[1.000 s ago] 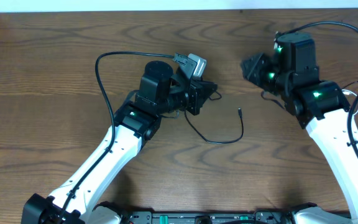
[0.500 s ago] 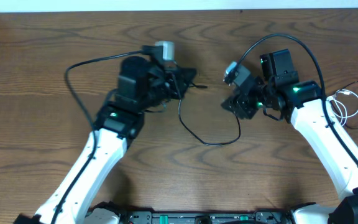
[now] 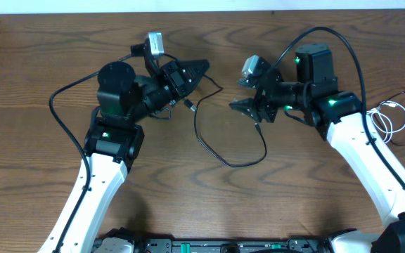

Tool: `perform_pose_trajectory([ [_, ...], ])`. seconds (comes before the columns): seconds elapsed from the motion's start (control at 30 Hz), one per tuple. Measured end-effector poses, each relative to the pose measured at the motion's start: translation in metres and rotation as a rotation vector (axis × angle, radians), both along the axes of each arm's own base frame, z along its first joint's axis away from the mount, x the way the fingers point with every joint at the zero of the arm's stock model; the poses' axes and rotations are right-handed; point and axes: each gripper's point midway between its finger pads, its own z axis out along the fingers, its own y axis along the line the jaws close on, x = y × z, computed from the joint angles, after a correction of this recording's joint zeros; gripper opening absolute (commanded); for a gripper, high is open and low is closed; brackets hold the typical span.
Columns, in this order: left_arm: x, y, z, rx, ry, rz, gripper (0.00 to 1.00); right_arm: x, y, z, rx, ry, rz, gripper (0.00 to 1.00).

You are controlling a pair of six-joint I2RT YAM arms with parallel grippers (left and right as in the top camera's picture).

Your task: Untangle cables

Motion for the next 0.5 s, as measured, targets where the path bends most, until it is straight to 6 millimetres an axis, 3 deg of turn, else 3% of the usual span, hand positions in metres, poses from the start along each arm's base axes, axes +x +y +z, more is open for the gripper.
perform_pose_trajectory([
  [0.17,-0.009,-0.007,0.017,-0.068,-0.012,-0.065,0.07,-0.004,0.012,0.007,0.025,-0.031,0.036,0.62],
  [0.5,-0.017,-0.011,0.018,-0.122,0.07,-0.115,0.07,0.016,0.015,0.024,0.07,-0.071,-0.05,0.56],
])
